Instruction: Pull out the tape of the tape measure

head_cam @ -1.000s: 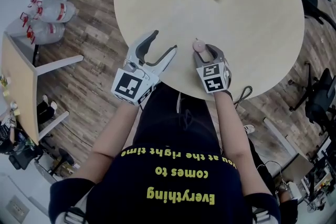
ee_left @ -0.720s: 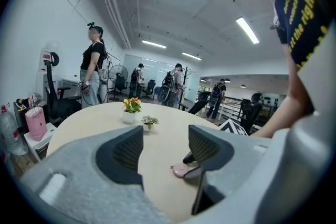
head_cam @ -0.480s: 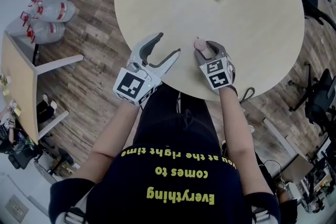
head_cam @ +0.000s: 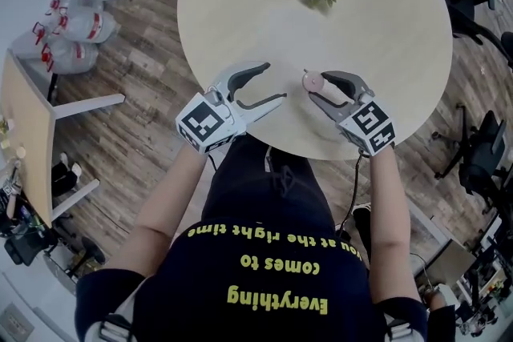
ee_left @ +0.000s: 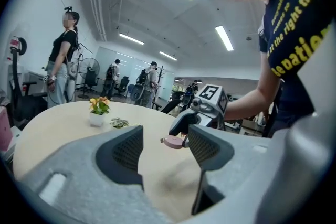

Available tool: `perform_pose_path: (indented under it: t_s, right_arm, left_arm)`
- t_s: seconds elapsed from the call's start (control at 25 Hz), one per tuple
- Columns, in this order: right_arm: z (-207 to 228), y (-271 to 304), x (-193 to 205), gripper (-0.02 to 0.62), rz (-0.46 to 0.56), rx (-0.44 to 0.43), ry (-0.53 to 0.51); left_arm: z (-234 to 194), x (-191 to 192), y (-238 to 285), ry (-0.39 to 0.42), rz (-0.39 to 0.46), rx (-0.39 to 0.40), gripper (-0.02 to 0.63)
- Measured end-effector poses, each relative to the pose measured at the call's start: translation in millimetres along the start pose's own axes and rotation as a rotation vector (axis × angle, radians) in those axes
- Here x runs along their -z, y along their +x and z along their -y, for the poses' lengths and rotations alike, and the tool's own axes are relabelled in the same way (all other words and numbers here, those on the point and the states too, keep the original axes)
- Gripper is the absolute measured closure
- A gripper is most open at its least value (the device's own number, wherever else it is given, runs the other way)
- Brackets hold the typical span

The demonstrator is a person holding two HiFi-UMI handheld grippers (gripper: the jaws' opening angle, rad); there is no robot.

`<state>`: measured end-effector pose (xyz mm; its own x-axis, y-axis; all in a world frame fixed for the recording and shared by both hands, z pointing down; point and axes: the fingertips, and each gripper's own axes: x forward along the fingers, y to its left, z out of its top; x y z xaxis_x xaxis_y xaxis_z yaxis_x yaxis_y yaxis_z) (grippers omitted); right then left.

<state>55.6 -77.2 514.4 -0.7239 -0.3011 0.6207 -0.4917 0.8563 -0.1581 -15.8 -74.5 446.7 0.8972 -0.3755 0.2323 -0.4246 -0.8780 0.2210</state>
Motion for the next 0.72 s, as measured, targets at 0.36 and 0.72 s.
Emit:
perform_pose_path:
  t_s: [0.36,0.72]
  right_arm:
    - [-56,-60,-54,0.380,0.013,-0.266,-0.205]
    - [-78,-85,-64,0.380,-0.029,-0.352,-0.330]
  left_arm:
    - [60,-28,30,0.141,-0.025,0.381,0.339]
    - [95,-40,32,0.203,-0.066,0.572,0.347]
